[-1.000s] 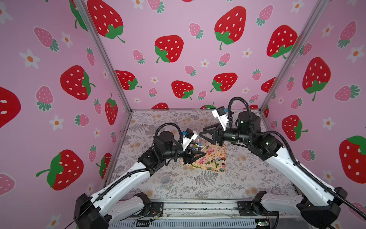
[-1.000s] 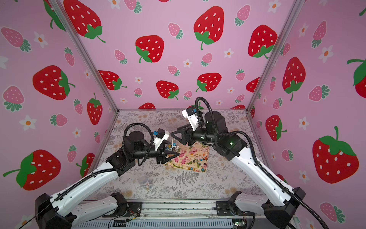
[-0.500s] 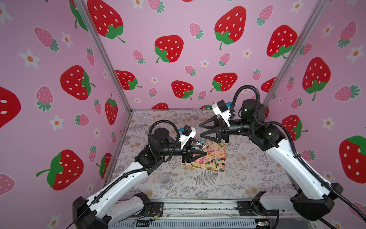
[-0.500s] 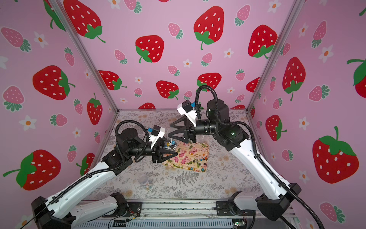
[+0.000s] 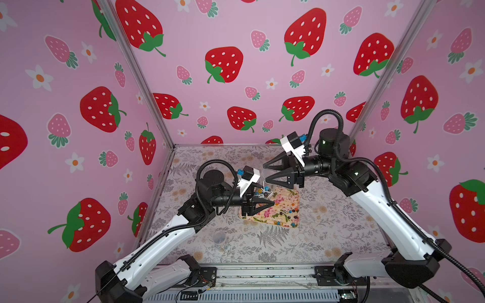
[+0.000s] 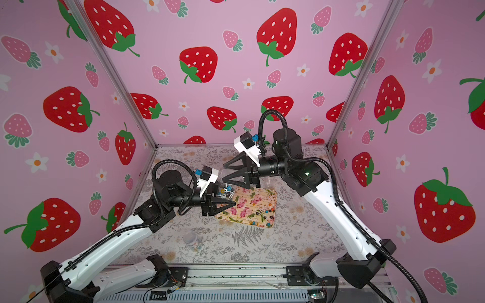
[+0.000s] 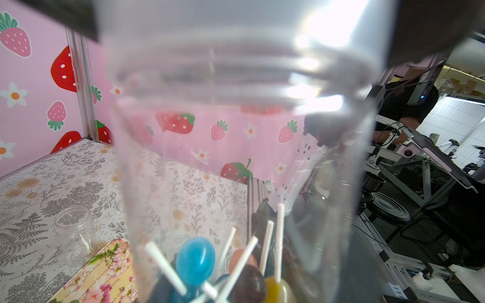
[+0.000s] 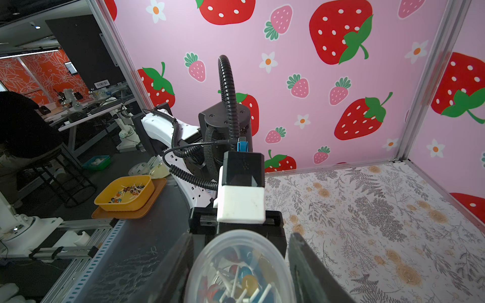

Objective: Pour the candies out of the jar
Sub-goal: Unscrew the lid from the jar.

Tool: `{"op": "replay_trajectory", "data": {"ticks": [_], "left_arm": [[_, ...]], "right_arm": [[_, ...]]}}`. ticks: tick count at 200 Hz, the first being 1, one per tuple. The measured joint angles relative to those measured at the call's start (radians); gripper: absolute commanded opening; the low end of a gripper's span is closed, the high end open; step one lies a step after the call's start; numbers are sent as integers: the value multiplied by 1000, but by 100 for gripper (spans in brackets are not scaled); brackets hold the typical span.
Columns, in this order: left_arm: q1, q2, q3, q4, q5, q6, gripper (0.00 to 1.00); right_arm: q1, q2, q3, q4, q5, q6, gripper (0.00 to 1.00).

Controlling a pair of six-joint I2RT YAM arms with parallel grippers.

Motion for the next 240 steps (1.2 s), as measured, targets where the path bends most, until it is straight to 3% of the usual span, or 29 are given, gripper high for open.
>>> {"op": "replay_trajectory", "data": {"ticks": [18, 49, 89, 146, 191, 240], "left_arm": [[-5, -8, -7, 1, -11, -2, 43], [-7, -24, -21, 0, -40, 3, 43], [-7, -32, -32, -12, -83, 20, 43], [-7, -33, -32, -62, -144, 55, 43], [-7, -41, -34, -80, -162, 69, 43], [-7, -52, -45, -84, -163, 69, 43]], "right_arm": [[0, -16, -16, 0, 45, -4, 91], [-1, -49, -33, -1, 122, 21, 96], [0, -103, -39, 6, 243, 159, 96], [106, -148, -75, -40, 553, 344, 97], [207, -132, -56, -115, 723, 376, 97], [240, -108, -55, -141, 792, 381, 93]]}}
